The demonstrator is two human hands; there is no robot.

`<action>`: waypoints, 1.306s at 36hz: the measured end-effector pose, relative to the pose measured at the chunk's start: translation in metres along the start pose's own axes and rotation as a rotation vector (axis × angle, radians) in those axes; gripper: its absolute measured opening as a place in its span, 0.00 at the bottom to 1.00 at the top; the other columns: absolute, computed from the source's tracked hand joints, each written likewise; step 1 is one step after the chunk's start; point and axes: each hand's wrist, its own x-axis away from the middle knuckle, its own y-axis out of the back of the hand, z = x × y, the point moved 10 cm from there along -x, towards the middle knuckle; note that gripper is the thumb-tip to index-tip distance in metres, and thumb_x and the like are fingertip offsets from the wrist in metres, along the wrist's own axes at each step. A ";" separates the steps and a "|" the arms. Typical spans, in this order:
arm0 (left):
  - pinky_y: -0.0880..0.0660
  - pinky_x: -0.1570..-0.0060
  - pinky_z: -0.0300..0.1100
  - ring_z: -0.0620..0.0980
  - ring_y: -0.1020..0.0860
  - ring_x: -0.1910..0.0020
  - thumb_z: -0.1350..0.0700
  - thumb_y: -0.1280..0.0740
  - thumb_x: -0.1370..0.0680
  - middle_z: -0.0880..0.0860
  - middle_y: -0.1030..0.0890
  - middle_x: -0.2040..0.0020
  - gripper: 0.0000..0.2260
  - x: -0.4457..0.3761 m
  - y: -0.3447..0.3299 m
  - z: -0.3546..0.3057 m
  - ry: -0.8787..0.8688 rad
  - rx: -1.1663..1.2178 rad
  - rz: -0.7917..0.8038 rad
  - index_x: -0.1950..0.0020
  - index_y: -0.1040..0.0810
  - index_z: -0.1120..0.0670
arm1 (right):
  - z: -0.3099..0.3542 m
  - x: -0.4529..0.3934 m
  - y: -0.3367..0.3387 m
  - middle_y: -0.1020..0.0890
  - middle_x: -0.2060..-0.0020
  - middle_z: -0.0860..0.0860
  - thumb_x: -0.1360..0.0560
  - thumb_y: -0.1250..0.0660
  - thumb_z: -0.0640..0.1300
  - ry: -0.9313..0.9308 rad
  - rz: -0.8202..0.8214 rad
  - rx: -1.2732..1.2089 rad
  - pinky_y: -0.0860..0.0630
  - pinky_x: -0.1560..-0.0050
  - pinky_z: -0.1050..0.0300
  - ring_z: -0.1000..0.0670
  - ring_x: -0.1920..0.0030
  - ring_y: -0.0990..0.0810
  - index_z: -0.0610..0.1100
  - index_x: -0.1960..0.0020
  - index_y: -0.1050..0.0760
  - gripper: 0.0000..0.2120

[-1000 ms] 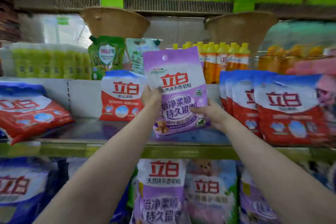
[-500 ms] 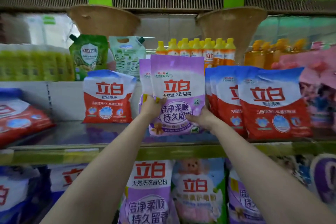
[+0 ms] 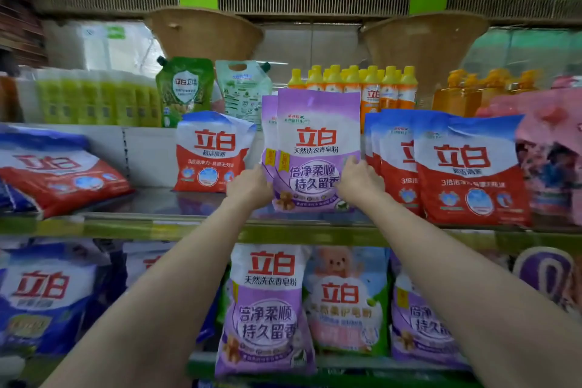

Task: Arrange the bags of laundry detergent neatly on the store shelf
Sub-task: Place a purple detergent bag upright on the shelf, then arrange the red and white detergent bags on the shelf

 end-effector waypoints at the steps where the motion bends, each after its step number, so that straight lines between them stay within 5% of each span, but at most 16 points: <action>1: 0.25 0.46 0.51 0.60 0.23 0.43 0.51 0.38 0.23 0.60 0.22 0.41 0.17 0.004 0.003 0.002 -0.004 -0.013 -0.006 0.37 0.31 0.58 | 0.009 0.004 -0.001 0.33 0.32 0.40 0.22 0.37 0.45 0.046 0.006 0.028 0.31 0.37 0.46 0.40 0.33 0.32 0.38 0.28 0.42 0.27; 10: 0.28 0.44 0.51 0.61 0.25 0.41 0.54 0.36 0.25 0.59 0.24 0.40 0.18 0.043 0.044 0.033 -0.027 -0.269 -0.085 0.38 0.31 0.58 | 0.106 0.046 -0.029 0.33 0.32 0.43 0.22 0.42 0.55 0.465 0.045 0.208 0.35 0.35 0.42 0.43 0.31 0.36 0.41 0.30 0.38 0.26; 25: 0.29 0.44 0.51 0.61 0.26 0.38 0.52 0.37 0.25 0.60 0.26 0.37 0.20 0.090 0.123 0.188 0.298 -0.443 -0.115 0.35 0.33 0.58 | 0.281 0.091 -0.049 0.33 0.32 0.44 0.23 0.38 0.55 0.784 0.060 0.084 0.35 0.35 0.43 0.43 0.31 0.36 0.42 0.30 0.37 0.27; 38: 0.32 0.39 0.52 0.61 0.27 0.37 0.55 0.39 0.25 0.60 0.25 0.37 0.18 0.067 0.166 0.331 0.579 -0.357 -0.144 0.37 0.27 0.59 | 0.409 0.076 -0.087 0.32 0.33 0.43 0.23 0.38 0.54 0.857 0.065 0.051 0.33 0.36 0.46 0.41 0.32 0.34 0.41 0.32 0.36 0.25; 47: 0.28 0.44 0.49 0.60 0.26 0.38 0.45 0.41 0.21 0.59 0.25 0.36 0.21 0.033 0.154 0.400 0.672 -0.033 -0.195 0.36 0.27 0.59 | 0.458 0.044 -0.118 0.31 0.34 0.42 0.21 0.42 0.54 0.800 0.080 0.014 0.34 0.37 0.45 0.41 0.33 0.33 0.40 0.33 0.35 0.23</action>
